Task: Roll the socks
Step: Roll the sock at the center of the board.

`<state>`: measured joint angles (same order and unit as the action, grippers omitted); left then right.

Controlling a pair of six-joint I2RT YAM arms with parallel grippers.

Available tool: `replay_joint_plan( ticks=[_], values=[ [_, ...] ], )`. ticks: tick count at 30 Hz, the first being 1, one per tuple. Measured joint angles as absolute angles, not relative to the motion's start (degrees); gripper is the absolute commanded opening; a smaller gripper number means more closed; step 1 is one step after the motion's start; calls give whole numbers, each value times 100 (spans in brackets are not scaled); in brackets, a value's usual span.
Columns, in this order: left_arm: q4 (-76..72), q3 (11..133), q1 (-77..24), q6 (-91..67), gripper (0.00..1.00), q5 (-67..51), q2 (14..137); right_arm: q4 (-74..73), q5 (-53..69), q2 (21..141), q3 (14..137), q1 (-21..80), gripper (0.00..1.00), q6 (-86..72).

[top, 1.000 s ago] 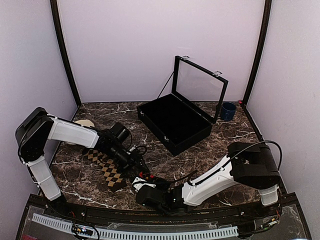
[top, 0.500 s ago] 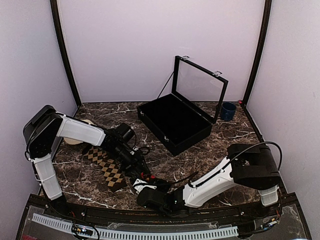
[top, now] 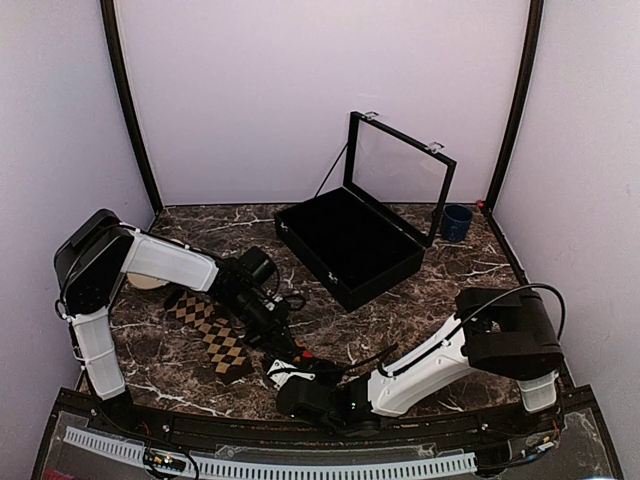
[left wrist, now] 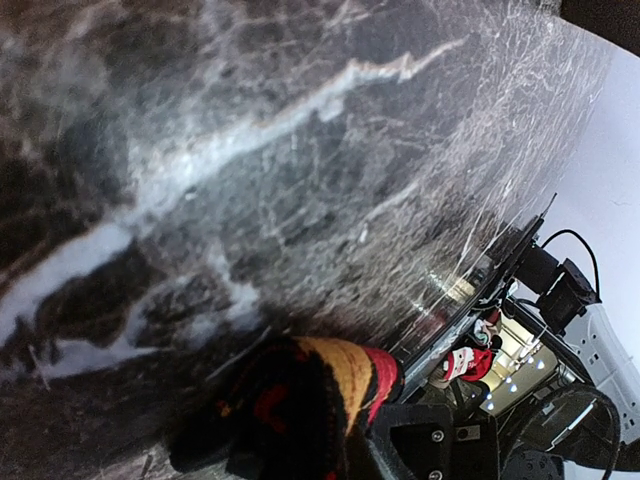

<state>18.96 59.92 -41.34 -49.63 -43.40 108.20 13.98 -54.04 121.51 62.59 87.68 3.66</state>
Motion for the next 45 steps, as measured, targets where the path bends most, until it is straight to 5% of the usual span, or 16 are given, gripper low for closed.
replay_joint_plan(
  ticks=[13, 45],
  values=[
    [1601, 5872, -4204, -4952, 0, -4147, 10766, 735, -4906, 11784, 6219, 8641, 34, -637],
    [322, 5301, -4261, -4869, 0, -3846, 10573, 434, -2886, 9668, 4748, 8206, 42, -2561]
  ],
)
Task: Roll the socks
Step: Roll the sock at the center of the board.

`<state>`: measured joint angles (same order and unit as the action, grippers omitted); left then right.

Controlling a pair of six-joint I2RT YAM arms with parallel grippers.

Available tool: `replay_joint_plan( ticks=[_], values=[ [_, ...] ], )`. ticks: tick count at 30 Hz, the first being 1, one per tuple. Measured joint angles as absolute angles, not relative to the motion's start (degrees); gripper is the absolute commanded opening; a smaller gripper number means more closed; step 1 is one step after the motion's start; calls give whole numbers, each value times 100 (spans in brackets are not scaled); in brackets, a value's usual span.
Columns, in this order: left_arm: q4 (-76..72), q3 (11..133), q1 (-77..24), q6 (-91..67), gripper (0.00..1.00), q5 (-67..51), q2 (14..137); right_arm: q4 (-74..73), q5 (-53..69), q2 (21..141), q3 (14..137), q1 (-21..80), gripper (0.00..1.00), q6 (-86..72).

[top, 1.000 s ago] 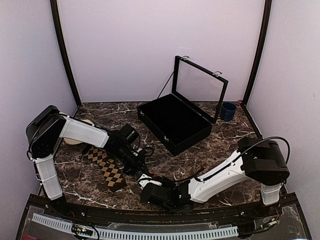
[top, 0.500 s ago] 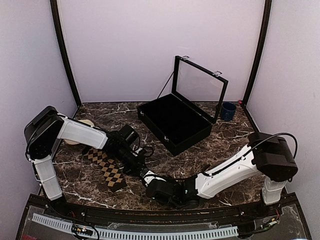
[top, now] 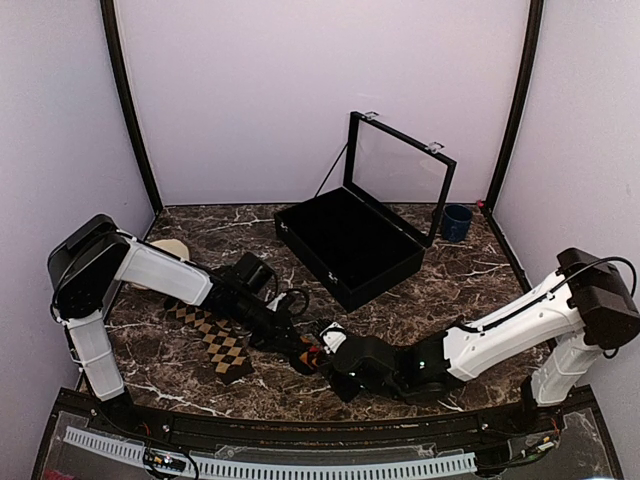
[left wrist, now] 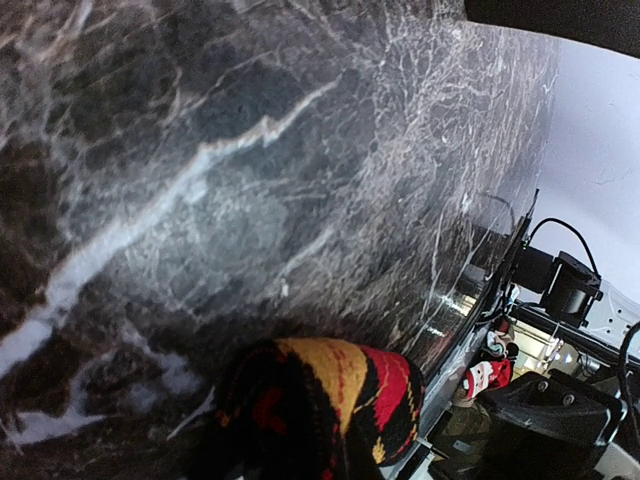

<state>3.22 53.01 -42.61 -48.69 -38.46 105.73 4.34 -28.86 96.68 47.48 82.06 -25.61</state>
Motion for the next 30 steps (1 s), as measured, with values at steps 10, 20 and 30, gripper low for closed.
replay_joint_plan(
  ticks=[10, 20, 30],
  values=[
    [-989, 4700, -4224, -4882, 0, -3909, 10510, 1219, -1857, 9321, 4333, 7360, 44, -3363],
    [-2198, 4198, -4222, -4834, 0, -3758, 10490, 2016, -873, 9800, 4318, 6759, 44, -4191],
    [-3022, 3800, -4224, -4670, 0, -3417, 10429, 2571, -191, 10206, 4313, 6493, 44, -4901]
  ],
)
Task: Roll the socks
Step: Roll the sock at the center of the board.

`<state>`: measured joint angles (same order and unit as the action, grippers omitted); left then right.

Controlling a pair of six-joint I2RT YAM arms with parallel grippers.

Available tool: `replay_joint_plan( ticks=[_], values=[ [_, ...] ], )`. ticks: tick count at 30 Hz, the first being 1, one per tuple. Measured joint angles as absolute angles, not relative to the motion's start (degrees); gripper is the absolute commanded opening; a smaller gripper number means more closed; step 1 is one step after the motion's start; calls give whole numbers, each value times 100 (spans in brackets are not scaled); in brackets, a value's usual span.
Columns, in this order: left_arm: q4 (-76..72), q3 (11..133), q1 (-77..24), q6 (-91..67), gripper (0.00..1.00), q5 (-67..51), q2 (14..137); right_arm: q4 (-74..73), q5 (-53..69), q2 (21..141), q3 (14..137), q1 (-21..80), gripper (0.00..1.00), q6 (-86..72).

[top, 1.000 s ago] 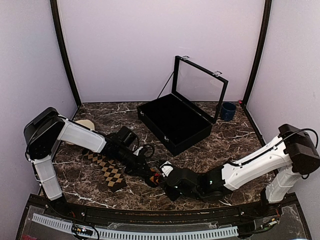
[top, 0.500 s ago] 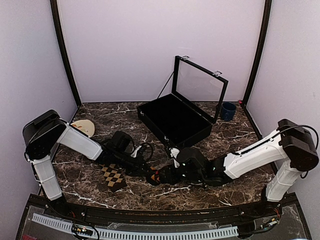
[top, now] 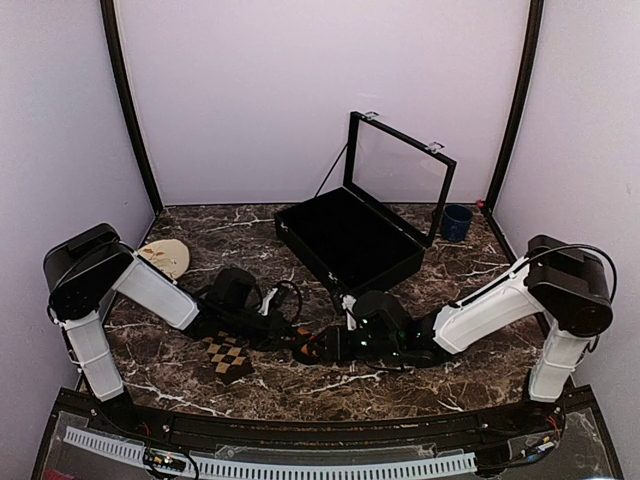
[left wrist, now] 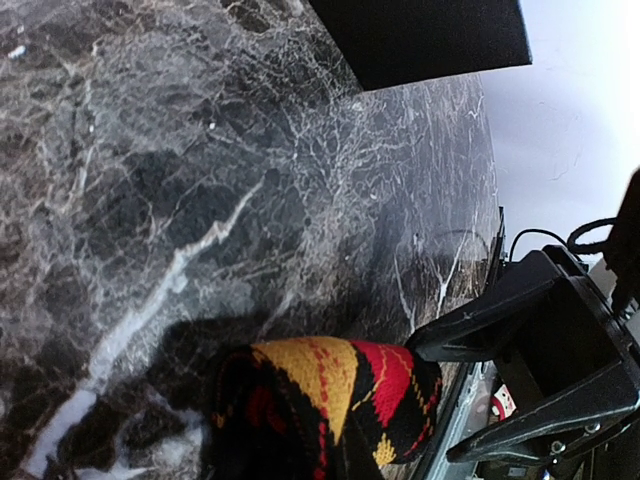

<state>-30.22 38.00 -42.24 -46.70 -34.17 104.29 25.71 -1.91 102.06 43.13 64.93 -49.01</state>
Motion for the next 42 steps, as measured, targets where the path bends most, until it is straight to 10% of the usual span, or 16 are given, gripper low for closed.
replay_joint_plan(
  ticks=[42],
  values=[
    [-4716, 3074, -4379, -4412, 0, -3079, 10543, 3557, 648, 11076, 4552, 6143, 52, -5459]
  ],
)
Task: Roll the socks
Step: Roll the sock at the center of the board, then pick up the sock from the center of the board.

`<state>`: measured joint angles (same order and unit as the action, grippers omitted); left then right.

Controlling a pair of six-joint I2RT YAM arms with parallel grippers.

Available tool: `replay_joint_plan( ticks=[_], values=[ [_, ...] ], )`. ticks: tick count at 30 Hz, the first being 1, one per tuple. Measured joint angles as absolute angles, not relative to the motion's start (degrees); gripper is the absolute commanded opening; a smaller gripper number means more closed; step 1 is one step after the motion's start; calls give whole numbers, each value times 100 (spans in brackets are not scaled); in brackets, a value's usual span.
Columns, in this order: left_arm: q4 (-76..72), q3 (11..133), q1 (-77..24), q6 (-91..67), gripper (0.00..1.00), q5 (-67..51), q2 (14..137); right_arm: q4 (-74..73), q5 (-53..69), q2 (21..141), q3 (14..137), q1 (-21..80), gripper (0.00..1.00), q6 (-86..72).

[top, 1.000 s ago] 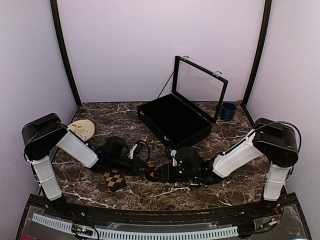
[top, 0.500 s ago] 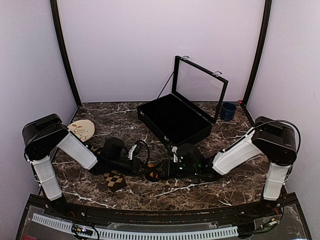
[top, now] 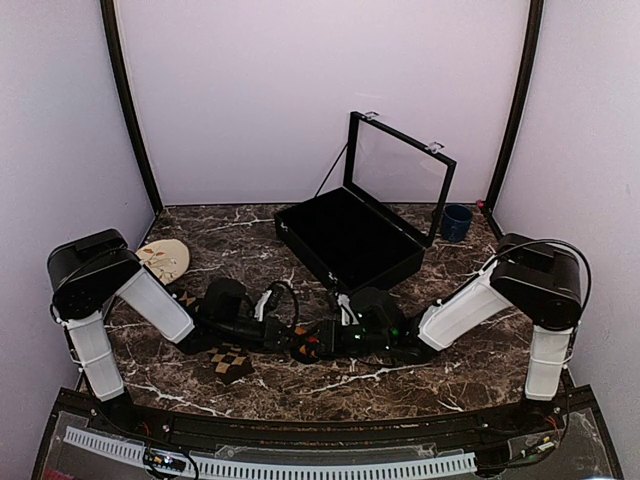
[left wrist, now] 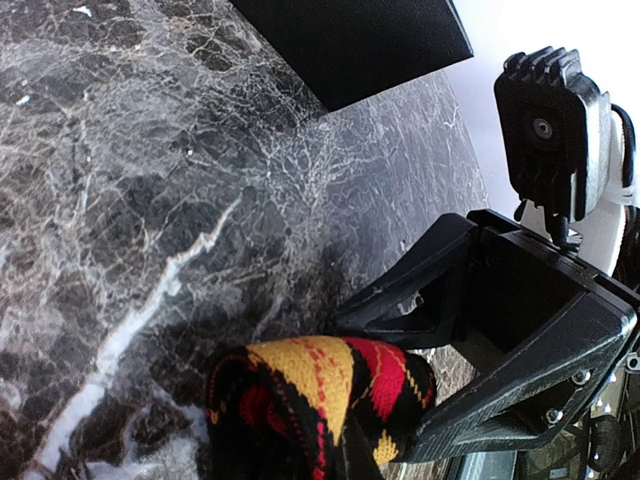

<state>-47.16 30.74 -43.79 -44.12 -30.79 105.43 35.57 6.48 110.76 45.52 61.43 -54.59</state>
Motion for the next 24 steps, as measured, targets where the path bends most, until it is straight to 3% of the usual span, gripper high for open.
replay_joint_plan(
  ticks=[16, 24],
  values=[
    [-5575, 2738, -4379, -4707, 0, -3052, 10709, 3927, 617, 11340, 4584, 6278, 33, -5634],
    [-5964, 2609, -4394, -4847, 0, -3033, 10798, 3889, 617, 11345, 4584, 6324, 34, -5621]
  ],
)
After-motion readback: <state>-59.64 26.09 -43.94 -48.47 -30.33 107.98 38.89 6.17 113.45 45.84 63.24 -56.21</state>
